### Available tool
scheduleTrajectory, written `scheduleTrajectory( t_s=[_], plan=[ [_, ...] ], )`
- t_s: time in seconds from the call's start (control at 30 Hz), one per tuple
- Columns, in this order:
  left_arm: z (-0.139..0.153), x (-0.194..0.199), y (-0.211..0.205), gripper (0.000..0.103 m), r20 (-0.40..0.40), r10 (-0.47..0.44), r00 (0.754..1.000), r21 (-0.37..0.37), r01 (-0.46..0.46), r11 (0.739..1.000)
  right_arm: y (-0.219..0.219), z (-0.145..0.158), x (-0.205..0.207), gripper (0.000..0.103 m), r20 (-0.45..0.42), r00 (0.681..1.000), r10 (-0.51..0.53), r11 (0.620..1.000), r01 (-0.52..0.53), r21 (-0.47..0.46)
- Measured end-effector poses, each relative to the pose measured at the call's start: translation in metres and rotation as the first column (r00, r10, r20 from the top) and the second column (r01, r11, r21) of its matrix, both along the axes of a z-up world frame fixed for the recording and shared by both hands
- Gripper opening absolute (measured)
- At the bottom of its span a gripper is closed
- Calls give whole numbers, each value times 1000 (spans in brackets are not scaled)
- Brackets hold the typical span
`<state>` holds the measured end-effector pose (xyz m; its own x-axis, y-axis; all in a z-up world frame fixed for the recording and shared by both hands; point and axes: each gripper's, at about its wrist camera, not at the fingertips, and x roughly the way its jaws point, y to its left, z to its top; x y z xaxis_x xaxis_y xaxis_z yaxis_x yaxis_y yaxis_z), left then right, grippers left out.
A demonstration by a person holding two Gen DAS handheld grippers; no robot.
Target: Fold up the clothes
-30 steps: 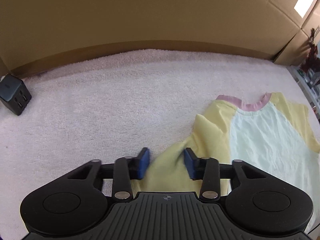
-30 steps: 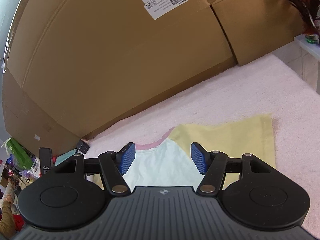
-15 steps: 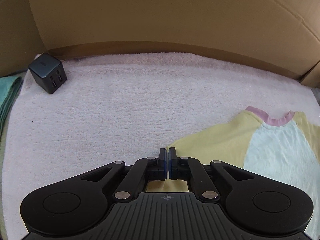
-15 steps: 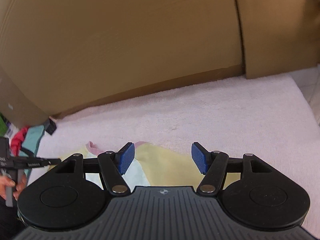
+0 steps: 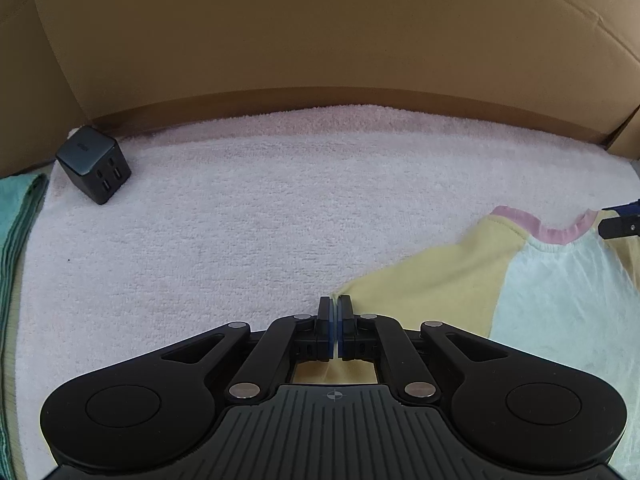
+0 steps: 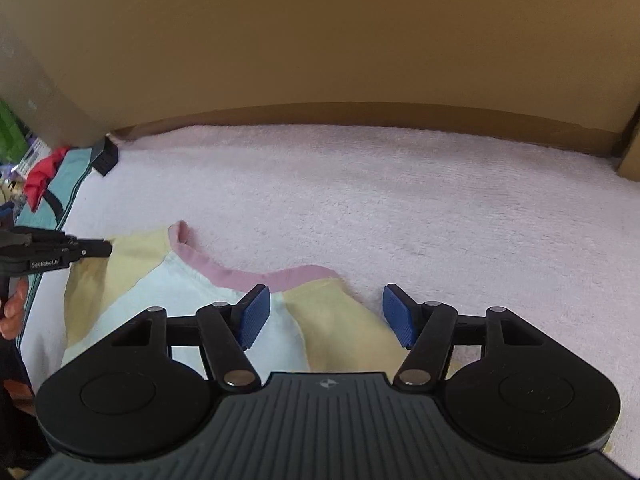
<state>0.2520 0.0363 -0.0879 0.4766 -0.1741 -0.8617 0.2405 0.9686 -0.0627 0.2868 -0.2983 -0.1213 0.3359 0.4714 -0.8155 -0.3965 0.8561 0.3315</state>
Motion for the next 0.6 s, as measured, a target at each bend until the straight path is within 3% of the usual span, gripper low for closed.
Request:
scheduleTrajectory(
  t_s=[0.03, 0.07, 0.1, 0.23, 0.33, 0.6],
  plan=[
    [0, 0, -1, 0, 6, 5, 1000, 4, -5, 1000, 5, 1, -2, 28, 12, 1000, 12, 1000, -12, -10],
    [1, -1, -2, 0, 16, 11, 1000, 8, -11, 1000, 7, 0, -1, 16, 5, 1000, -2, 1000, 2, -25],
    [3, -2, -3, 0, 31, 15, 999, 16, -15, 1000, 11, -1, -1, 13, 7, 1000, -19, 999, 19, -42],
    [9, -6, -9, 0, 90, 26, 996, 45, -30, 999, 13, 7, -10, 6, 65, 998, -19, 997, 23, -67],
    [15, -10, -12, 0, 134, 35, 990, 65, -44, 997, 17, 20, -23, 6, 160, 987, -21, 996, 35, -85],
    [47, -15, -8, 0, 256, 105, 961, 63, -125, 990, 36, 61, -49, 5, 392, 920, 16, 988, 46, -147]
  ],
)
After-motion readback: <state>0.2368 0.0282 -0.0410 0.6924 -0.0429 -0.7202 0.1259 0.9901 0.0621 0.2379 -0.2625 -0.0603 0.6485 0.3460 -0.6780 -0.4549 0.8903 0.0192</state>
